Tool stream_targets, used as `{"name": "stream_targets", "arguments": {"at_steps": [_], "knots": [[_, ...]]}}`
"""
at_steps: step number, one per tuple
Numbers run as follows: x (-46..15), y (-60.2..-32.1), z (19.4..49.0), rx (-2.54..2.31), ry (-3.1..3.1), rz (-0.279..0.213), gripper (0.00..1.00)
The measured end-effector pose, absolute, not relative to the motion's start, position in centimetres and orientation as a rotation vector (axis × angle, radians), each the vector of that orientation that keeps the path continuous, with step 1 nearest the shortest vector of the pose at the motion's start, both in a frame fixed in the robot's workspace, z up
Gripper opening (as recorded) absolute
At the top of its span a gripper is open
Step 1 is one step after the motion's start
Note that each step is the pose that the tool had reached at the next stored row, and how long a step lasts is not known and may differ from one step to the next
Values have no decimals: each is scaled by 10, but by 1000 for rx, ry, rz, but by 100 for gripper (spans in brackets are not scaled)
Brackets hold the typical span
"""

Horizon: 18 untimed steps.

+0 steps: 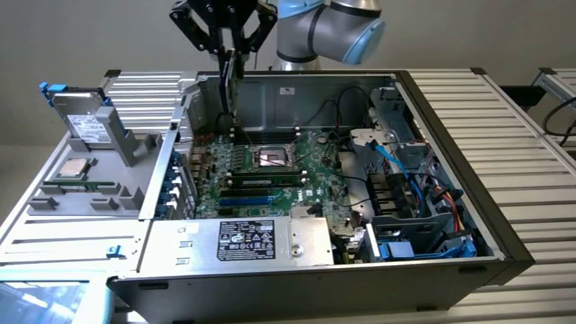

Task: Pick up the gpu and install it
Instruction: 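Pick up the gpu and move the gpu toward the slot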

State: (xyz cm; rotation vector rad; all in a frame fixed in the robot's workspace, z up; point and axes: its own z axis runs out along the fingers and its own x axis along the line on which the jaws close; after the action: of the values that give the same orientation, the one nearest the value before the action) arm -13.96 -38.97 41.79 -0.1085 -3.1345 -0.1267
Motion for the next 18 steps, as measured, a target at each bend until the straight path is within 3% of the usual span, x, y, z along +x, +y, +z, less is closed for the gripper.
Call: {"name": "stream_targets", "arguments": {"at_steps": [18], "knots": [[-76, -397, 412, -108, -3134, -127, 28]]}}
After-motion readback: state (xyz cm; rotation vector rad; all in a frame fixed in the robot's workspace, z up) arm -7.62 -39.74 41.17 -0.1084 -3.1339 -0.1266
